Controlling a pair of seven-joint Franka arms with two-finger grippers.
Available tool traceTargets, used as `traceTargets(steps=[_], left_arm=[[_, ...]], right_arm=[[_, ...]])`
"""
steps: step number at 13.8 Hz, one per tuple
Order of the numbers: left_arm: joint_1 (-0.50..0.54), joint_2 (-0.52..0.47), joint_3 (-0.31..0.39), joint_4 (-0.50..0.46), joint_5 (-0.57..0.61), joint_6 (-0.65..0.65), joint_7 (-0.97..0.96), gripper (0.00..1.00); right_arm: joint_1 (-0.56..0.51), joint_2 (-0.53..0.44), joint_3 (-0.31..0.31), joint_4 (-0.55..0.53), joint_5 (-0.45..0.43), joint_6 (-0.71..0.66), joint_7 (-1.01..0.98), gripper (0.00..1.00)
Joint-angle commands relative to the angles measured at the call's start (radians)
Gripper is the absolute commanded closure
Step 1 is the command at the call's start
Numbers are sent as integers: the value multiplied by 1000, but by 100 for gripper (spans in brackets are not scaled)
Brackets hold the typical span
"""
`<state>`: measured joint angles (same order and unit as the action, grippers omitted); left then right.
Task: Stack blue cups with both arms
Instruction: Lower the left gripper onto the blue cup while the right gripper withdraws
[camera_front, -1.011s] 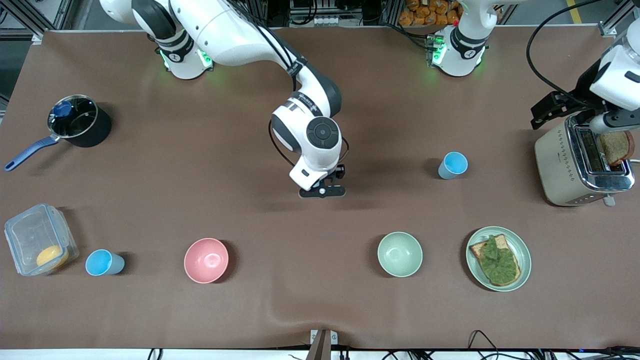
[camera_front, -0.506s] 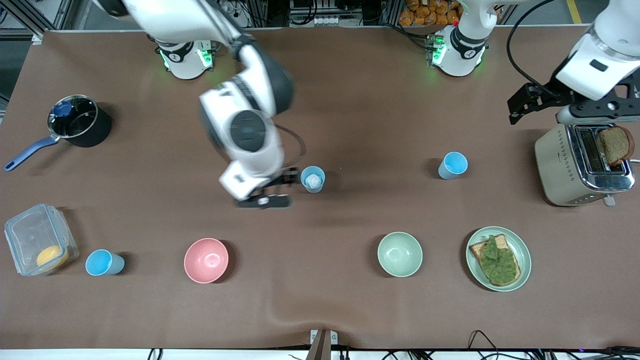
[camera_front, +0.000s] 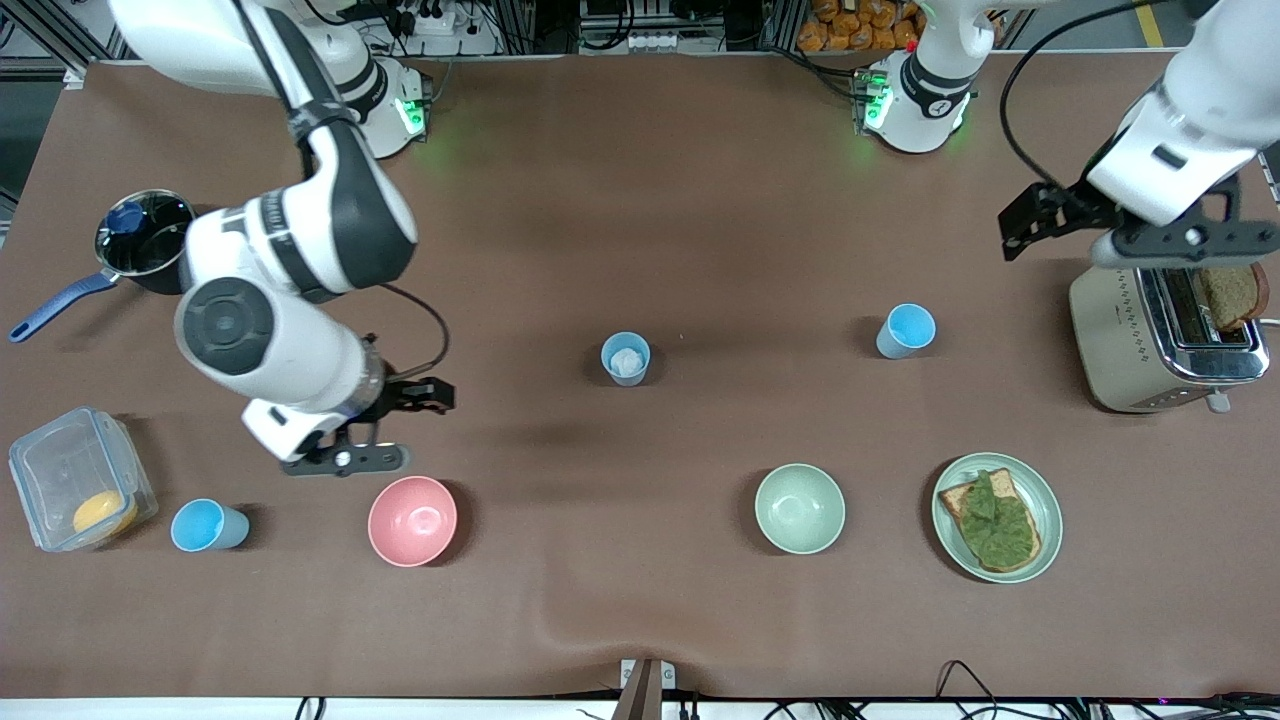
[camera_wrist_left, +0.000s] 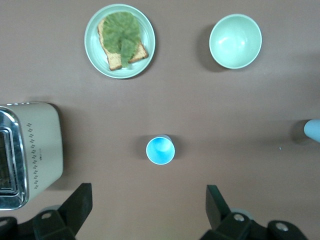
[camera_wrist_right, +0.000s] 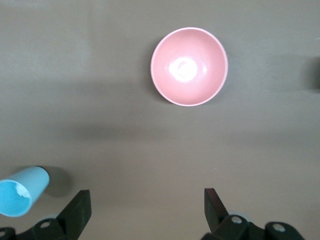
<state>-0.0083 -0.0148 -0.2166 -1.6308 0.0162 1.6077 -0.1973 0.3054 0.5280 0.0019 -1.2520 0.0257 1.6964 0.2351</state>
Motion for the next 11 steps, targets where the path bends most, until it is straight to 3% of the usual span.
traceTargets(steps=[1,4,11], left_arm=[[-27,52,-12,32,-2,6,-19,0],[-88,104,-12,23,1,81,-16,0],[-81,240,-1,-23,57,120,18,0]], right_arm=[[-89,-86,18,-41,17,-38,-80,0],[-190,-166,18,-38,14,-87,-88,0],[-350,-286,15,-38,0,-182,-189,0]])
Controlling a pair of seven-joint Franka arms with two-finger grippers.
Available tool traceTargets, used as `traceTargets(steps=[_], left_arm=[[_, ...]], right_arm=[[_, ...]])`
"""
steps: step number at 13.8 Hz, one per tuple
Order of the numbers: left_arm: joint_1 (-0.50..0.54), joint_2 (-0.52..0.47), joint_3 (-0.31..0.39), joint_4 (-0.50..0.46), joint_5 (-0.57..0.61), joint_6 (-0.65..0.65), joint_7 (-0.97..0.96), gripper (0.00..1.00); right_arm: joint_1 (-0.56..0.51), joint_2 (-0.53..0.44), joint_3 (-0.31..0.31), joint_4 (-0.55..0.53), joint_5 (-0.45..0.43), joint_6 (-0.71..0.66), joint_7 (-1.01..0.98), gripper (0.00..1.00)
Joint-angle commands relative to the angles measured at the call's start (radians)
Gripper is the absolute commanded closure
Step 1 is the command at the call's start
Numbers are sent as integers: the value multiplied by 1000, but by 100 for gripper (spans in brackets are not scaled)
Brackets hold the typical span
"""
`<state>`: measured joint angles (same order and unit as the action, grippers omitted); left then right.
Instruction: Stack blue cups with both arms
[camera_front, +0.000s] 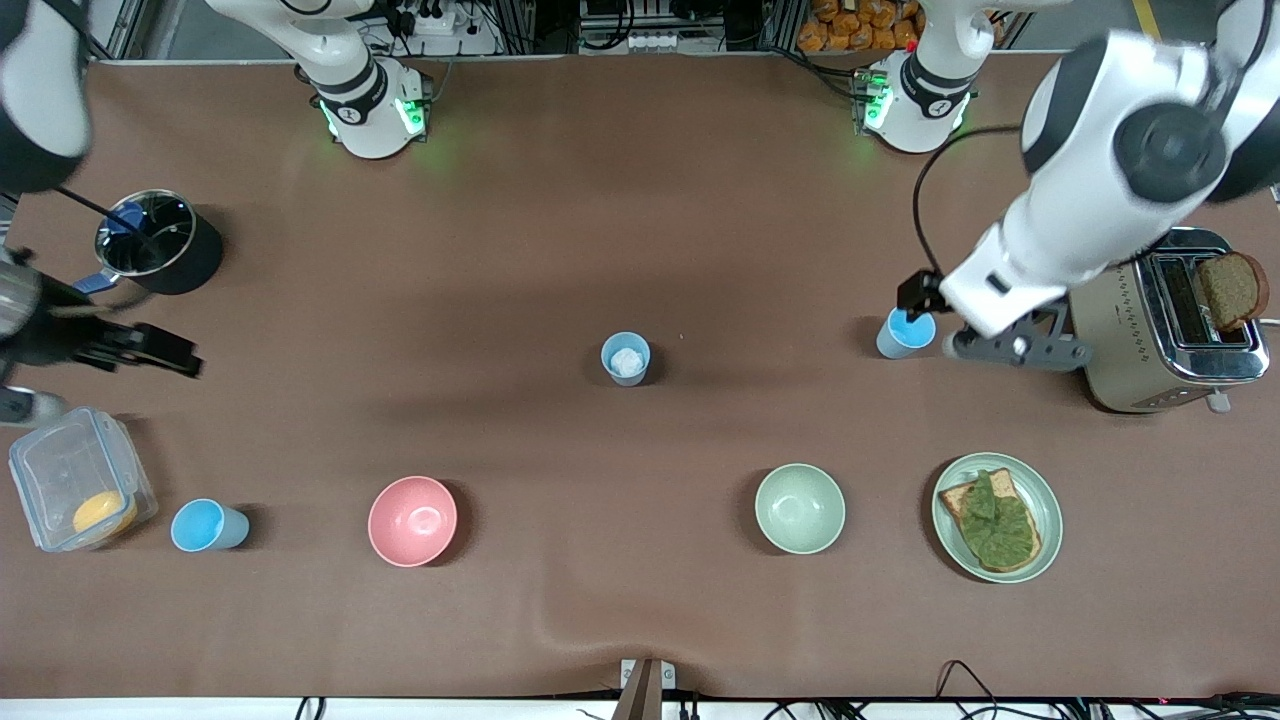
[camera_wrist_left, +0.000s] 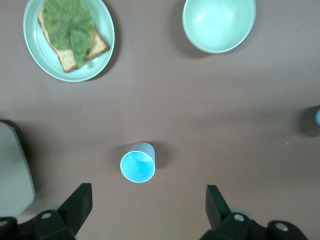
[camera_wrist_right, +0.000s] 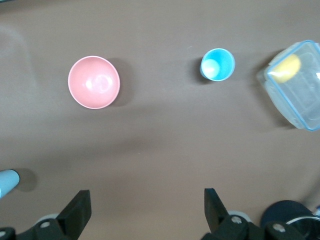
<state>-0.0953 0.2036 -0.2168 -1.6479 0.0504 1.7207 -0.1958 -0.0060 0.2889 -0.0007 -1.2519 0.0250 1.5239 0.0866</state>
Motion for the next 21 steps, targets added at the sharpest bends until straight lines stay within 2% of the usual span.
traceTargets(steps=[1,3,4,7,10,17,21], left_arm=[[5,25,-1,-13,23,7,27,0],[-3,40,-1,-41,8,14,-6,0],[-3,45,-1,-85,5,55,-34,0],[-1,7,-1,-298,-27,291,-83,0],[0,-49,-3,-475,-40,457,-103,0],[0,-49,-3,-622,-89,595,-117,0],[3,-39,-3,-636,-89,611,-116,0]], right_arm=[[-48,-51,18,-41,0,-11,-48,0],[-46,-59,18,-44,-16,-8,-37,0],[-48,-56,19,-43,-17,-1,-37,0],[-51,-47,19,-46,-16,1,-37,0],[-49,-47,18,-46,-17,16,-37,0],[-51,-47,19,-47,-16,9,-54,0],[-45,-54,19,-46,-17,-4,-56,0]])
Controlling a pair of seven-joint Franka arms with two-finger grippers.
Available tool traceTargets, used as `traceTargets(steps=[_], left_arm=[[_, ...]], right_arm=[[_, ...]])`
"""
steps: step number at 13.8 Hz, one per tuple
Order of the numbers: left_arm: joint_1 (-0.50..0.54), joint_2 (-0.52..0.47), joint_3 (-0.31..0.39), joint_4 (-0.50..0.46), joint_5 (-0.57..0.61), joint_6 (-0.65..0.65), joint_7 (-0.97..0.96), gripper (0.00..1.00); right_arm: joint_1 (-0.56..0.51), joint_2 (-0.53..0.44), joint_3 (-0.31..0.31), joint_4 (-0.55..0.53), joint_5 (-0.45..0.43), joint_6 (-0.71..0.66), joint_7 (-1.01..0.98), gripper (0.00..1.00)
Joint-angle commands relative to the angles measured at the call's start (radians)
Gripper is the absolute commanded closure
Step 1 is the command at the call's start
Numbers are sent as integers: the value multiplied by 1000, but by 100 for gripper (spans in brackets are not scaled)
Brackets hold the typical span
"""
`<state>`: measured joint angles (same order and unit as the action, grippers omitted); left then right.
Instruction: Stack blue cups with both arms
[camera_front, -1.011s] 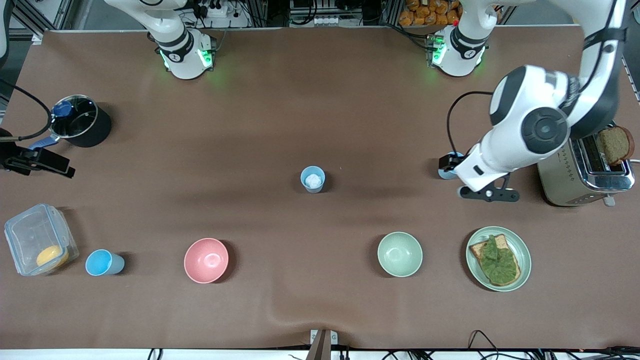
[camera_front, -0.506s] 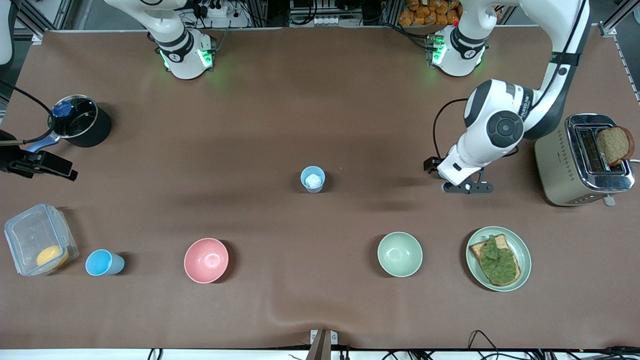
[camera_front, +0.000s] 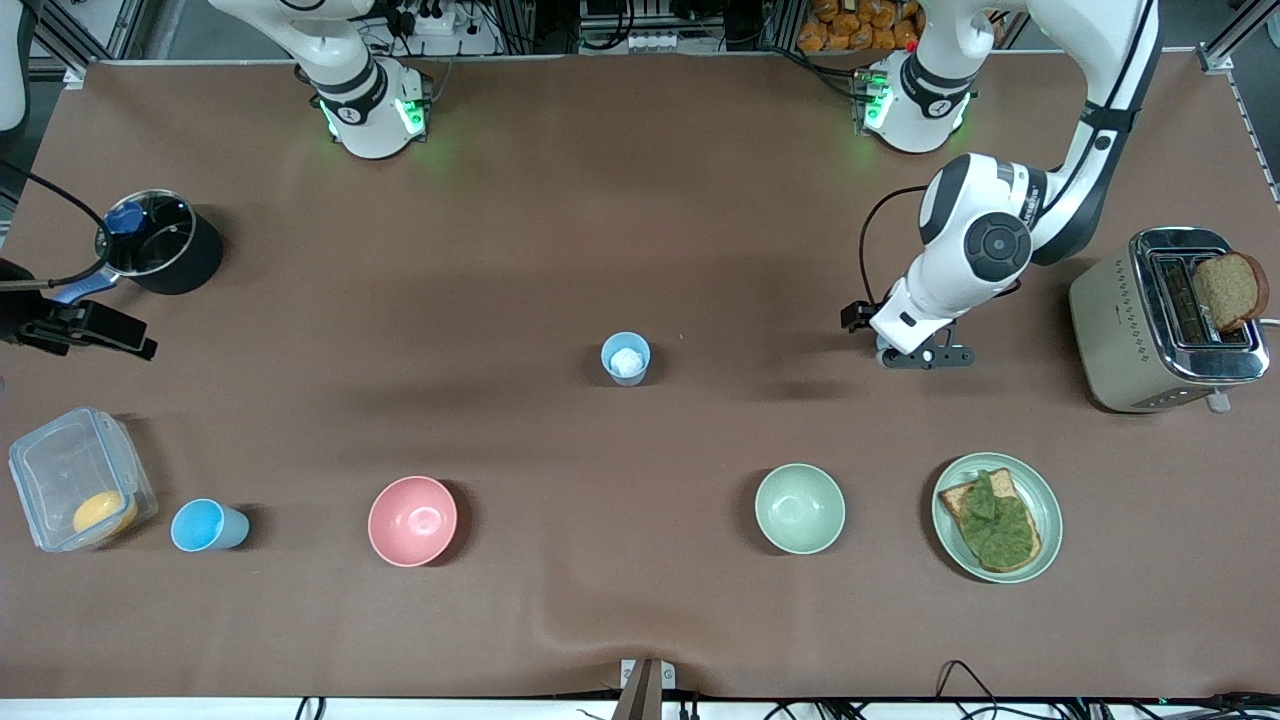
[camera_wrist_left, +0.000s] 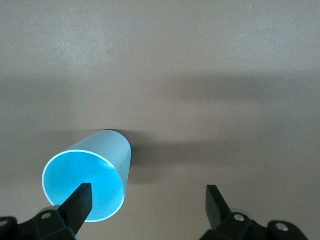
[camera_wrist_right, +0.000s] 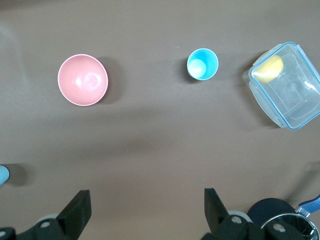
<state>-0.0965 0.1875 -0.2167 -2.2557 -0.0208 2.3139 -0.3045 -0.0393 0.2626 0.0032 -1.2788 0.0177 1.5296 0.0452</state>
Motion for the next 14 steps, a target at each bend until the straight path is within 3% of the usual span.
traceTargets(steps=[1,2,3,5,7,8,9,11,14], left_arm=[[5,-5,-3,-28,-16,25,-4,0],[12,15,-3,-31,-16,30,4,4],[12,20,-3,-48,-16,39,5,17],[14,15,-3,-54,-16,41,5,33],[14,12,-3,-56,-18,33,10,61],[14,12,-3,-56,-18,29,16,81],[12,12,-3,-56,-16,25,27,91],[14,10,-3,-56,-16,22,36,100],[14,-11,-3,-48,-16,10,33,100]], right_arm=[[-14,-32,15,-19,-10,-32,-15,0],[-17,-46,15,-17,-10,-76,-15,0],[-17,-77,15,-26,-10,-97,-13,0],[-27,-108,15,-56,-10,-80,-15,0],[-53,-137,15,-114,2,-14,-11,0],[-56,-178,15,-184,4,50,-2,0],[-56,-189,15,-206,5,66,2,0],[-53,-183,17,-189,4,43,2,0],[-47,-181,21,-180,-8,47,-13,0]])
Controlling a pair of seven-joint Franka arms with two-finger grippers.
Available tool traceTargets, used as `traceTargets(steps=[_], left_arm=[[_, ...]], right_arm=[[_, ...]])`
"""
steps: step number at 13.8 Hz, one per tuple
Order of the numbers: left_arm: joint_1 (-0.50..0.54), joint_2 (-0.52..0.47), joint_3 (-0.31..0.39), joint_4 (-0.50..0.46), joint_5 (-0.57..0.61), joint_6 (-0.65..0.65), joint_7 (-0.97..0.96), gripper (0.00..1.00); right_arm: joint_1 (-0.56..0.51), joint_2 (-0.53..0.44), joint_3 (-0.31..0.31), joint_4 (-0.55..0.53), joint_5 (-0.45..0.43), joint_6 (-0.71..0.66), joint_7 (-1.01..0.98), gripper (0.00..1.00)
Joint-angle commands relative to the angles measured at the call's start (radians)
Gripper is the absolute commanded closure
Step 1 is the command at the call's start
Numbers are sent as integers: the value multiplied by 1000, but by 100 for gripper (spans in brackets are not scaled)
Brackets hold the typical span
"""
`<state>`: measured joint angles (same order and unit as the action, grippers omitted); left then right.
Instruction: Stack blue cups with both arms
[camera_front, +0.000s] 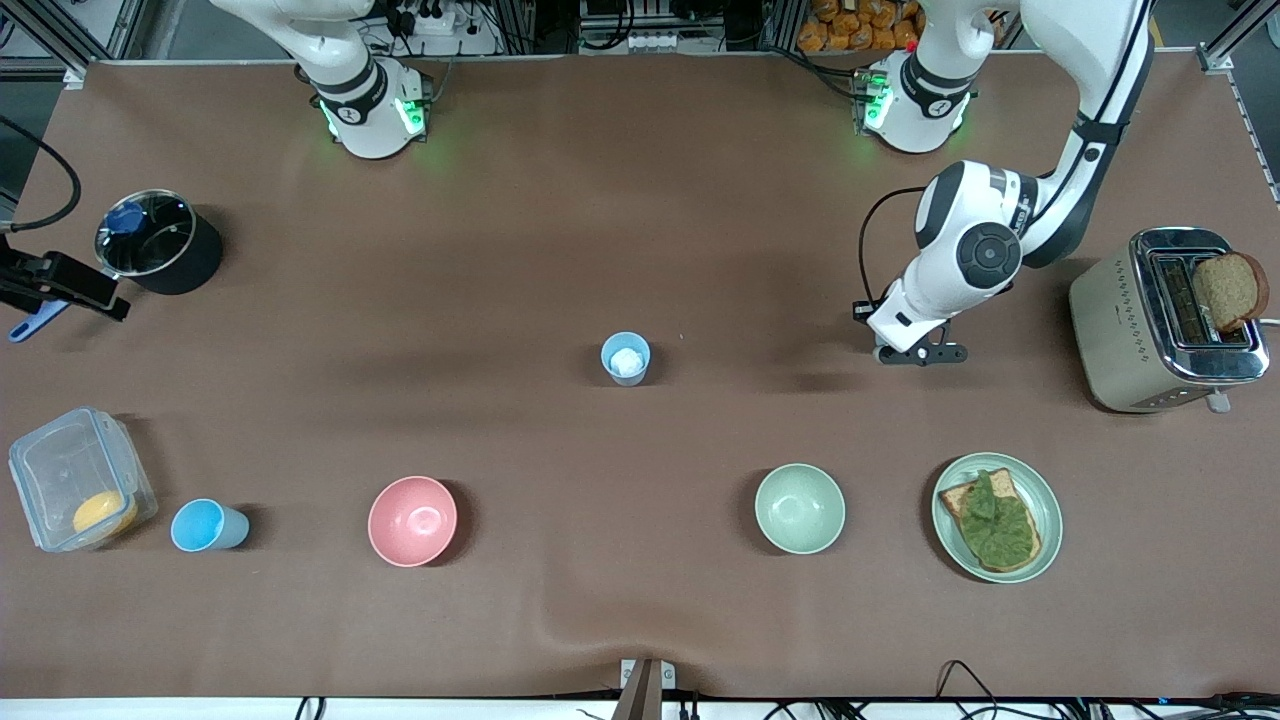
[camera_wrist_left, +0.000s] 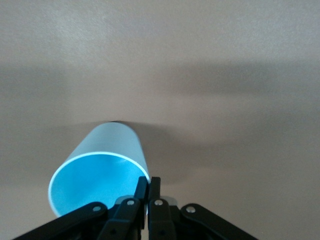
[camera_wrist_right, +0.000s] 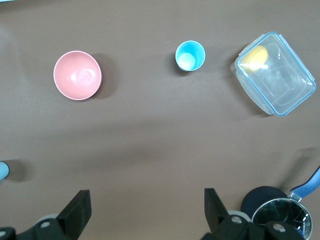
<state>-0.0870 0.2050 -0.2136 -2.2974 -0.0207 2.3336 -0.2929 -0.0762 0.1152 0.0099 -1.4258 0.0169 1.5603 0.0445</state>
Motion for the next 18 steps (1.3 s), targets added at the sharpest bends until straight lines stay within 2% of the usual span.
traceTargets(steps=[1,5,7,9,11,15,18], left_arm=[[3,-41,-6,13,-16,-32,21,100],[-16,-47,-21,163,-18,-127,24,100],[-36,-49,-55,237,-21,-189,23,100],[-95,-56,-70,301,-88,-249,14,100],[-138,-55,-72,322,-111,-260,11,100],[-232,28,-73,476,-120,-287,6,100],[-298,60,-72,524,-189,-287,-59,100]], right_arm=[[-10,-34,15,-33,-5,17,-11,0],[-11,-28,15,-33,6,23,-11,0],[-11,-26,16,-33,6,23,-11,0],[-11,-25,15,-33,8,23,-9,0],[-13,-25,15,-33,8,23,-11,0],[-17,-23,15,-35,8,24,-9,0],[-17,-20,15,-35,8,23,-9,0]])
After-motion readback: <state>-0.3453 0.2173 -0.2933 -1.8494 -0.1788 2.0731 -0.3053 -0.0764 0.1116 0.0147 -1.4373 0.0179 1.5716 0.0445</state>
